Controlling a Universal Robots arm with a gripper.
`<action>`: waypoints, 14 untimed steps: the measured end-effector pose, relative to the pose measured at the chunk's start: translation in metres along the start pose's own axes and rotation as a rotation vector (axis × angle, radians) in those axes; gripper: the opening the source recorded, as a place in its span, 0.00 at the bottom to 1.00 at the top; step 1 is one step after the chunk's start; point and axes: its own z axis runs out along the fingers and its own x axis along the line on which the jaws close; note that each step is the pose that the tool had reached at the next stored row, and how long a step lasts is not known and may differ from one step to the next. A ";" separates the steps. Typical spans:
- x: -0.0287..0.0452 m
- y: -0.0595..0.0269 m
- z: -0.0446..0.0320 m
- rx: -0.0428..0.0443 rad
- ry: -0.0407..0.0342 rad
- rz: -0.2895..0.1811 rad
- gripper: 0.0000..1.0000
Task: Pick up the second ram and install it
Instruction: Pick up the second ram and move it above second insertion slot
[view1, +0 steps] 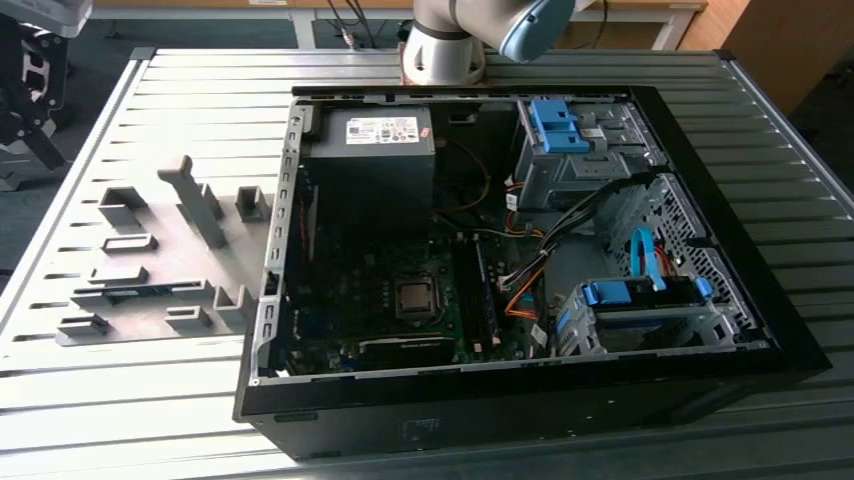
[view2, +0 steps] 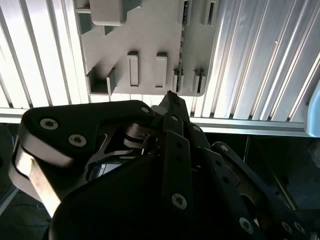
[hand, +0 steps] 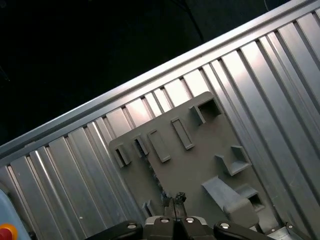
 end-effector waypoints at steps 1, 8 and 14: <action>0.0000 0.0000 -0.0001 -0.0001 0.0001 0.000 0.11; 0.0000 0.0000 0.0001 0.0005 0.0014 -0.037 0.11; 0.0000 0.0000 0.0002 0.0015 0.0058 -0.143 0.11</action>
